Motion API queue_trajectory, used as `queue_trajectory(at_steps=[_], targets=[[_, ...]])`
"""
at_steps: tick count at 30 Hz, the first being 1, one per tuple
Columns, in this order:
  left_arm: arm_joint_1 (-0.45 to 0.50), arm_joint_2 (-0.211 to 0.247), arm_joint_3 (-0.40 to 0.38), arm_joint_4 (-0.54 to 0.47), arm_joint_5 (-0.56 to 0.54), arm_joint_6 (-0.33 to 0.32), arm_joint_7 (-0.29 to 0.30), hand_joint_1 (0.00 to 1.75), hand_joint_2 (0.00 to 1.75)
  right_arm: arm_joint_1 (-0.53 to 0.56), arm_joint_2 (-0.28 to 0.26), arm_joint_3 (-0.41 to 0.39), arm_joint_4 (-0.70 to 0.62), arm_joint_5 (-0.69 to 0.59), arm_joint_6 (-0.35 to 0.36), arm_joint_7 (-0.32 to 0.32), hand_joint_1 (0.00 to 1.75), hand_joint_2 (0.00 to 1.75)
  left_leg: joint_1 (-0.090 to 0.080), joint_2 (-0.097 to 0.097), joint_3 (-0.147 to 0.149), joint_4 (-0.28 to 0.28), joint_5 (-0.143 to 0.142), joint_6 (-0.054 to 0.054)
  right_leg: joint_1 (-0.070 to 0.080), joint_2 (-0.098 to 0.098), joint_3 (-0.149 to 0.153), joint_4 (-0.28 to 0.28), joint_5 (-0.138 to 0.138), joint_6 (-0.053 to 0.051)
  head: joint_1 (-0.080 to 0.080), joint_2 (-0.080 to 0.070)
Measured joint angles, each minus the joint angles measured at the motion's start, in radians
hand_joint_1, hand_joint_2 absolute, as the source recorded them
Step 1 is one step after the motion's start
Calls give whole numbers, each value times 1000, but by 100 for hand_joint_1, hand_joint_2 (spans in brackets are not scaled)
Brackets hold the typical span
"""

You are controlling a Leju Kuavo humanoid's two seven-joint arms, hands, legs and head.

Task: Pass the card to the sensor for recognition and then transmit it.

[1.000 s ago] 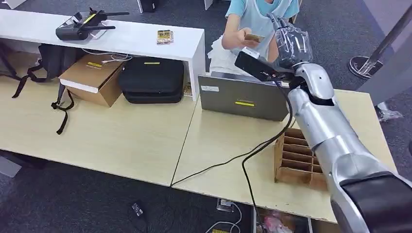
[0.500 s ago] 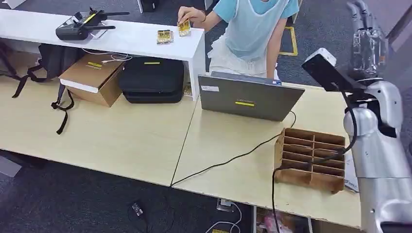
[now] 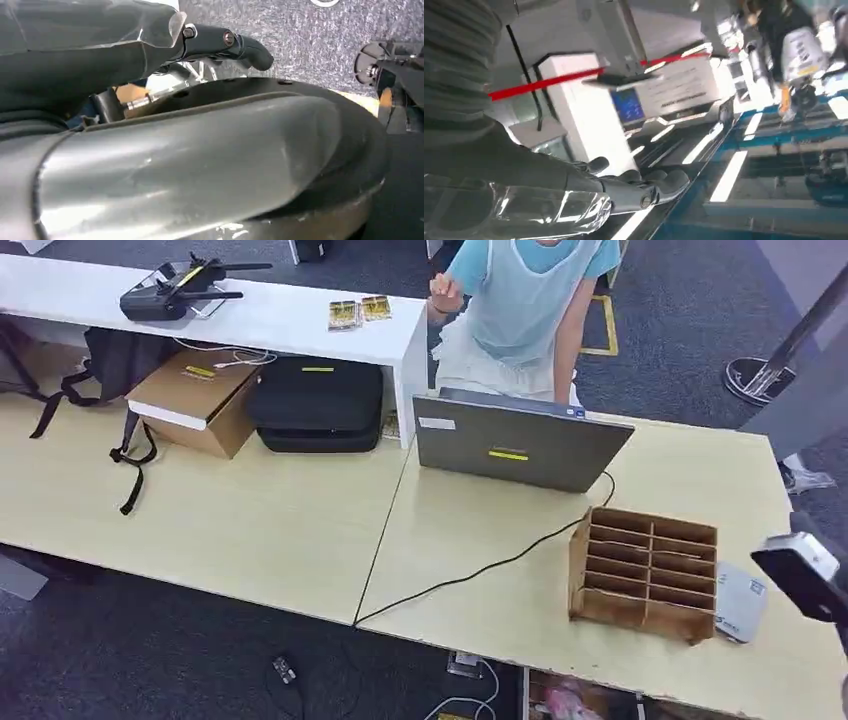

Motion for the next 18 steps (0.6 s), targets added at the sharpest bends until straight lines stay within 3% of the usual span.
queue_trajectory(at_steps=[2,8,15,18], targets=[[2,-1,17,0,22,-3,0,0,0,101,-7,-32,-80,-82,22,-70,0,175,0,3,0,0,-1,-1,0,3,-1,0,0,0,-1,0],[-2,-8,49,0,44,18,0,0,0,299,-1,-54,-223,-116,1,-111,0,175,0,6,2,-1,-3,-2,0,7,-1,1,-1,-2,0,0],[-3,-10,55,0,32,31,0,0,0,388,29,-57,-281,-87,-28,-113,0,175,0,8,2,-1,-3,-2,0,9,-1,1,-1,-2,0,0],[-3,-10,55,0,32,29,0,0,0,395,39,-53,-282,-39,1,-99,0,175,0,8,3,-1,-3,-2,0,9,-1,1,-1,-2,0,0]])
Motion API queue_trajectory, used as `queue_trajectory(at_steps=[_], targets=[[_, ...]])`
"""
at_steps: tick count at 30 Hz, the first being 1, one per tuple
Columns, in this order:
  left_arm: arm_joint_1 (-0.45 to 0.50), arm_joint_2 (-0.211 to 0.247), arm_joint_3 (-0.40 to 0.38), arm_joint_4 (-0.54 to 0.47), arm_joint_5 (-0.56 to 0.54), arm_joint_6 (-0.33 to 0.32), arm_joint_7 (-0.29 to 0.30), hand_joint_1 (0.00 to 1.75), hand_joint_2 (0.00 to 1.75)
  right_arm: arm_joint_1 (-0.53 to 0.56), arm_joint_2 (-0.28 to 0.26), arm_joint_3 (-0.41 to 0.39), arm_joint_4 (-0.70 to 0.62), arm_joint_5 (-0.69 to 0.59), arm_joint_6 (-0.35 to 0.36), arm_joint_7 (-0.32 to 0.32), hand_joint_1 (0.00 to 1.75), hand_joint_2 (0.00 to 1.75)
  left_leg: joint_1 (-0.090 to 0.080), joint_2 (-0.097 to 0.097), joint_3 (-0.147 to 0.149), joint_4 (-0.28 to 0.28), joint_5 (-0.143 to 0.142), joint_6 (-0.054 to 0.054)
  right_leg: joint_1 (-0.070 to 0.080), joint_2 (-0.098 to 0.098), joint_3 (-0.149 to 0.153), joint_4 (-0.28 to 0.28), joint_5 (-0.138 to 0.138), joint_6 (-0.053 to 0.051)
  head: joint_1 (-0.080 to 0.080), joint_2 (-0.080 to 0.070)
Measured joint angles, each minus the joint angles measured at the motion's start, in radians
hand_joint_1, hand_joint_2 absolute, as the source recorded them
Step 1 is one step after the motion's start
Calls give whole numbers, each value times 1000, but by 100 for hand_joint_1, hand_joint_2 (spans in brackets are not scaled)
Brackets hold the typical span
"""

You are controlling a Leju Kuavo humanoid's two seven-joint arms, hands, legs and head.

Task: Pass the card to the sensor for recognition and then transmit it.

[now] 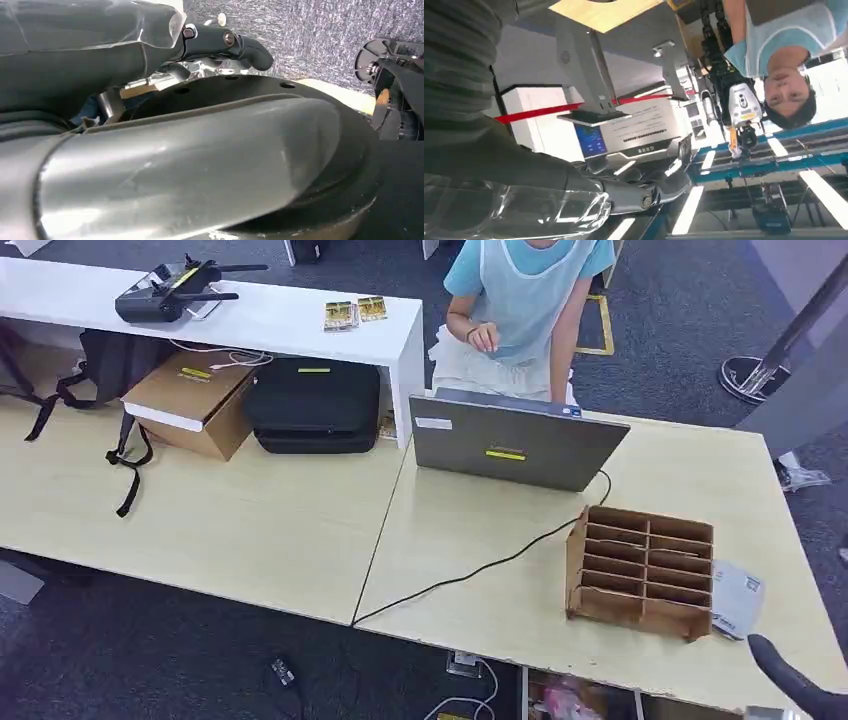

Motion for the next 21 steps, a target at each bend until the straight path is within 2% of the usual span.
queue_trajectory(at_steps=[3,5,7,13,18,21], targets=[[0,0,1,0,-3,-5,0,0,0,-20,16,33,25,120,1,42,0,175,0,1,0,0,0,0,0,1,1,0,0,0,0,0],[-2,0,0,0,-11,-10,0,0,0,-54,27,86,64,223,-8,91,0,175,0,4,1,0,0,0,0,3,1,1,0,0,0,0],[-2,0,0,0,-16,-13,0,0,0,-102,28,149,117,274,-24,135,0,175,0,5,1,0,0,0,0,4,1,1,0,-1,0,0],[-2,0,1,0,-18,-14,0,0,0,-261,26,276,313,310,-30,190,0,175,0,5,3,0,1,-1,0,5,1,1,1,-1,0,0],[-2,1,0,0,-18,-13,0,0,0,-333,26,325,417,321,-32,212,0,175,0,5,3,0,1,-1,0,4,1,1,1,-1,0,0],[-2,1,0,0,-19,-12,0,0,0,-378,26,345,481,269,-16,204,0,175,0,5,3,0,1,-1,0,4,1,1,1,-1,0,0]])
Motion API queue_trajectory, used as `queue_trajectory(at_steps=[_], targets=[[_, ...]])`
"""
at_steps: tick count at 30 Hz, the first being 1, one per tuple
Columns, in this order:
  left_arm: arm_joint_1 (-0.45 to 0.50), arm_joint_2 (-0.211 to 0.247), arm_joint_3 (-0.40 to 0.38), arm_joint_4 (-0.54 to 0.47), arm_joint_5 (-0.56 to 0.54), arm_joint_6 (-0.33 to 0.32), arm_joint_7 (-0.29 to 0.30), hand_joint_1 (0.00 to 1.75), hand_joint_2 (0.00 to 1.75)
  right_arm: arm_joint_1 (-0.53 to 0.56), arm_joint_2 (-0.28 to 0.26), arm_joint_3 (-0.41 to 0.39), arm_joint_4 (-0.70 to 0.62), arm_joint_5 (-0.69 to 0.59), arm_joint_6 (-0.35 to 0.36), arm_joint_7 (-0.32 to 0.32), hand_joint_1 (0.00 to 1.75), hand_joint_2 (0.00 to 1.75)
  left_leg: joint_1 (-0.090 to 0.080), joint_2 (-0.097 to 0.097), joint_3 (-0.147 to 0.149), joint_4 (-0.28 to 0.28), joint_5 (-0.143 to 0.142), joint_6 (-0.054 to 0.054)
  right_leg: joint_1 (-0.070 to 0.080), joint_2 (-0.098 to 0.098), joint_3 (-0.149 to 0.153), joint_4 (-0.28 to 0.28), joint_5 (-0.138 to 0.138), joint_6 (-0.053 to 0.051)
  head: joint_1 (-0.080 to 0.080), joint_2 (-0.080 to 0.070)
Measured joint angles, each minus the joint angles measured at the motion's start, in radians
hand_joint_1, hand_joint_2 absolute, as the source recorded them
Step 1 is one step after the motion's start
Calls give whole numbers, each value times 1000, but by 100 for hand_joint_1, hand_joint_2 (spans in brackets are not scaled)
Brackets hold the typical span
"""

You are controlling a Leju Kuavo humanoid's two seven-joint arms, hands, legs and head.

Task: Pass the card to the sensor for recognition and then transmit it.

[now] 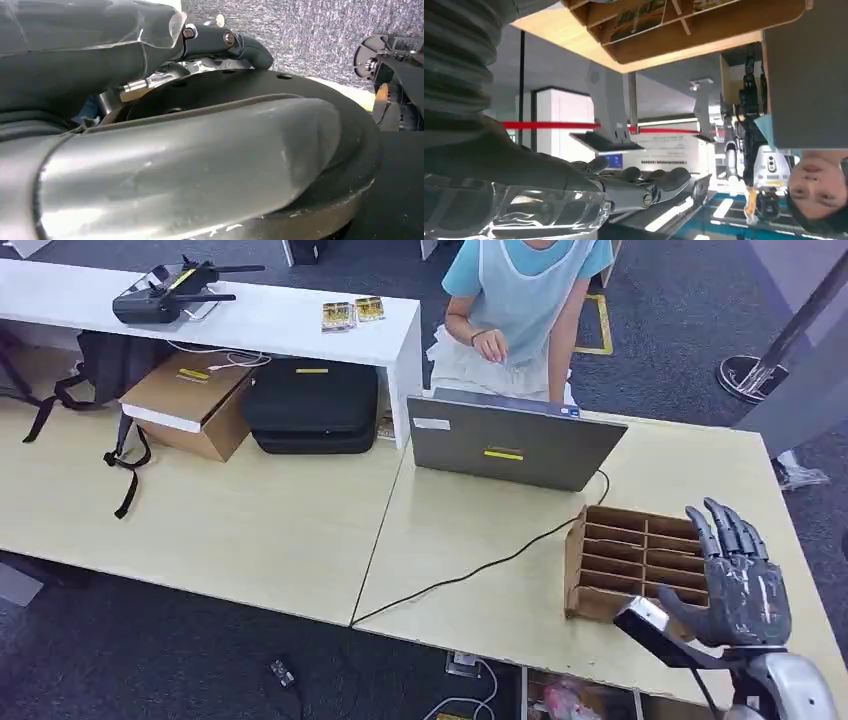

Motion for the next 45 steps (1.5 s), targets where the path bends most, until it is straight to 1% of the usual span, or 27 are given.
queue_trajectory(at_steps=[5,13,17,20,23,25,28,30,33,35,38,45], targets=[[0,0,0,0,0,0,0,0,0,-42,0,14,65,-20,6,-8,0,175,0,0,0,0,0,0,0,0,0,0,0,0,0,0],[1,0,0,0,0,-1,0,0,0,-58,0,27,96,-28,5,-8,0,175,0,0,0,0,0,0,0,0,0,0,0,0,0,0],[1,1,0,0,-8,-2,0,0,0,-47,-1,23,93,-43,-18,4,0,175,0,0,0,0,0,0,0,0,0,0,0,0,0,0],[2,1,0,0,-8,-3,0,0,0,-13,-7,0,64,-66,-43,12,0,175,0,-1,0,0,0,0,0,-1,0,0,0,0,0,0],[2,1,0,0,-4,-2,0,0,0,27,-7,-52,11,-90,-58,22,0,175,0,-1,0,0,-1,0,0,-1,0,0,0,0,0,0],[2,1,0,0,-2,-2,0,0,0,53,-7,-90,-30,-135,-38,25,0,175,0,-1,0,0,-1,0,0,-1,0,-1,0,0,0,0],[3,2,0,0,1,0,0,0,0,121,-8,-184,-123,-277,41,12,0,175,0,-3,-1,0,-1,0,0,-3,0,-1,-1,0,0,0],[4,2,0,0,6,2,0,0,0,173,-14,-274,-182,-356,92,0,0,175,0,-4,-2,0,-1,0,0,-4,0,-1,-1,0,0,0],[4,2,2,0,8,2,0,0,0,223,-25,-377,-231,-385,172,-24,0,175,0,-3,-1,0,-2,0,0,-2,0,-1,-1,0,0,0],[4,2,2,0,8,2,0,0,0,248,-29,-428,-248,-390,197,-31,0,175,0,-3,-1,0,-2,1,-1,-2,-1,-1,-1,0,0,0],[3,2,2,0,8,2,0,0,0,263,-29,-468,-261,-389,202,-38,0,175,0,-2,-1,0,-2,1,0,-2,0,-1,-1,0,0,0],[3,2,5,0,8,2,0,0,0,276,-29,-498,-272,-386,205,-38,0,175,0,-2,0,0,-2,1,0,-2,0,0,-1,0,0,0]])
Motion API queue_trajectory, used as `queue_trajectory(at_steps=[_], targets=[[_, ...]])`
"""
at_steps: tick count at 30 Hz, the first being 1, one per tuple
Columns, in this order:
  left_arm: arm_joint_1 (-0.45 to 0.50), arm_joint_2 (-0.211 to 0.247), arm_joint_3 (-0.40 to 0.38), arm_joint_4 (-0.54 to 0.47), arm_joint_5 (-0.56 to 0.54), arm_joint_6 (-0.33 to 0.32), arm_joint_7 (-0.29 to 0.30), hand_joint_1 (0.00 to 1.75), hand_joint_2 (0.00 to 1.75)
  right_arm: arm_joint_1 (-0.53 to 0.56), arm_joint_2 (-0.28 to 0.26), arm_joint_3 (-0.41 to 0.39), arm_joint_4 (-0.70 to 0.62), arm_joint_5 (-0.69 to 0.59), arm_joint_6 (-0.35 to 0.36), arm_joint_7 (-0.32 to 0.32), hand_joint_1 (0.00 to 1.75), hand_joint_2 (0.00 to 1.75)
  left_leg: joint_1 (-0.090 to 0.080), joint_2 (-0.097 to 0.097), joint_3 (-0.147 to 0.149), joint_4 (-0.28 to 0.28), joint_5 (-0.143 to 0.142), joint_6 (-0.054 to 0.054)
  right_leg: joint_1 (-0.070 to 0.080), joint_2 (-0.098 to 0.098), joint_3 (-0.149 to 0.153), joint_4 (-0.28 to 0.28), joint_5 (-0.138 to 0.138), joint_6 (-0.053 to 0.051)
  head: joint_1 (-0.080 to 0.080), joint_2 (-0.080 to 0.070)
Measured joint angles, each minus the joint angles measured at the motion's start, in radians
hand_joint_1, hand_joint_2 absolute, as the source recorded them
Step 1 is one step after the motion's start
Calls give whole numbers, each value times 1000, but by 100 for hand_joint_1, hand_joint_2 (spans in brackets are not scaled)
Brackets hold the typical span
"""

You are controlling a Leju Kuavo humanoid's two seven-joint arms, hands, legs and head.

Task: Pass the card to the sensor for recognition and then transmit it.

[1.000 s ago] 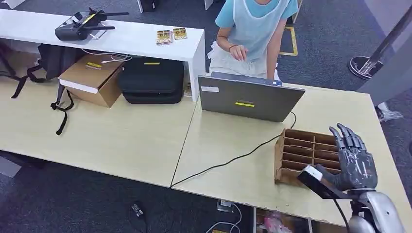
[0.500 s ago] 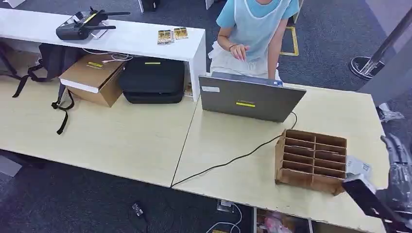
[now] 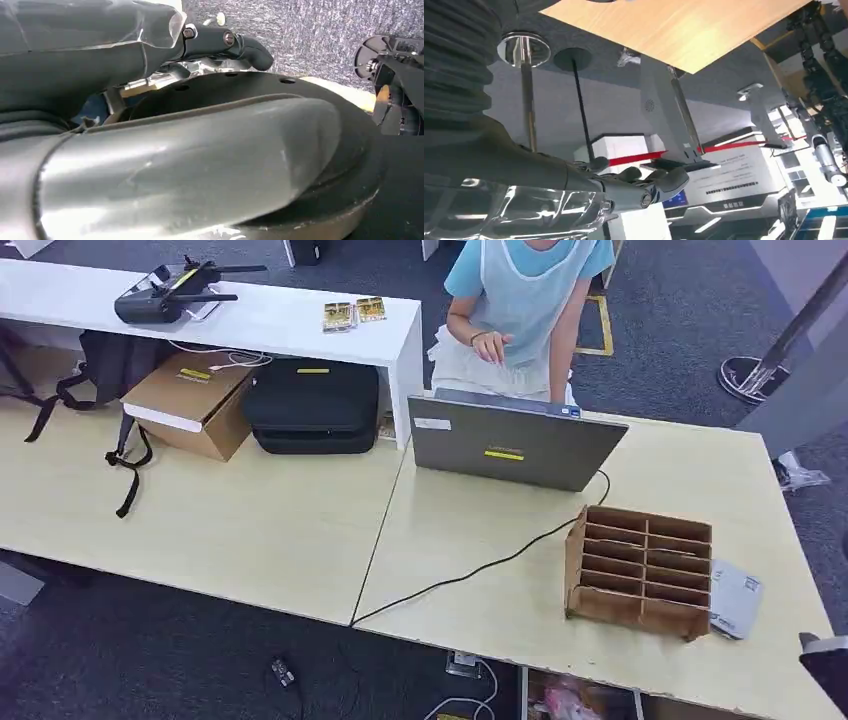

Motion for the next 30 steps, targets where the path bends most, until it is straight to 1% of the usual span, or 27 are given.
queue_trajectory(at_steps=[4,7,11,14,18,21,30], targets=[[0,0,1,0,0,1,0,0,0,1,-4,4,1,21,25,3,0,175,0,1,-1,0,0,0,0,0,0,0,0,0,0,0],[0,0,1,0,-2,0,0,0,0,-9,-5,45,11,70,25,0,0,175,0,1,-1,0,0,0,0,1,0,0,0,0,0,0],[-1,0,0,0,-12,-5,0,0,0,-54,-3,150,60,206,-29,61,0,175,0,2,1,0,0,0,0,1,0,0,0,0,0,0],[-1,2,0,0,-16,-10,0,0,0,-71,-3,233,87,304,-49,99,0,175,0,2,0,0,1,-1,0,1,1,0,0,0,0,0],[0,4,0,0,-18,-16,0,0,0,-97,-3,301,127,349,-55,127,0,175,0,2,0,0,1,-1,0,1,1,0,0,0,0,0],[0,6,0,0,-22,-21,0,0,0,-97,-3,320,140,359,-56,138,0,175,0,1,0,0,1,-1,0,0,0,0,0,0,0,0],[0,7,0,0,-34,-26,0,0,0,-80,-4,338,162,391,-57,167,0,175,0,1,0,0,1,-1,0,1,0,0,0,0,0,0]])
